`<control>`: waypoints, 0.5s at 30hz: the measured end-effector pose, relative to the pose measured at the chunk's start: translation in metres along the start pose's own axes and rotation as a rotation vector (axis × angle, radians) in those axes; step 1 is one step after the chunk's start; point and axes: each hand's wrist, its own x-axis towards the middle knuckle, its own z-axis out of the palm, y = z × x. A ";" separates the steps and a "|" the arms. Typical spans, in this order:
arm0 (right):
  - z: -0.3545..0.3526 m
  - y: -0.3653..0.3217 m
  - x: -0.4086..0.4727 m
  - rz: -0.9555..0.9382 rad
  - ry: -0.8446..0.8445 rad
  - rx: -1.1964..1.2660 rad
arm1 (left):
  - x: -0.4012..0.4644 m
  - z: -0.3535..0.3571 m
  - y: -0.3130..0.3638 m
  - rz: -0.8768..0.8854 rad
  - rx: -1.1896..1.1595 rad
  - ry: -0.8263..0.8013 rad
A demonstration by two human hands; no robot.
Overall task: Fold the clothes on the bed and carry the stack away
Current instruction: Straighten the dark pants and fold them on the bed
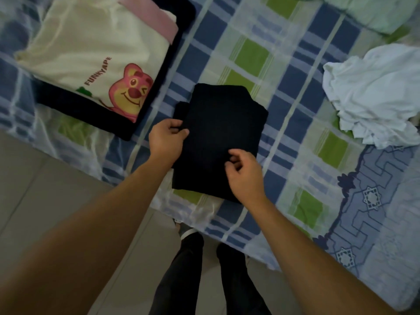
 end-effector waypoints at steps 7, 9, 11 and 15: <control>-0.022 0.032 0.027 0.292 0.050 0.147 | 0.003 -0.008 -0.005 0.116 0.125 0.219; -0.016 0.032 0.032 0.338 -0.018 0.217 | 0.003 -0.007 -0.007 0.140 0.161 0.235; -0.011 0.031 0.033 0.375 -0.064 0.328 | 0.004 -0.006 -0.008 0.168 0.166 0.234; -0.007 0.038 0.033 0.487 -0.165 0.616 | 0.017 -0.006 0.001 0.121 -0.005 0.108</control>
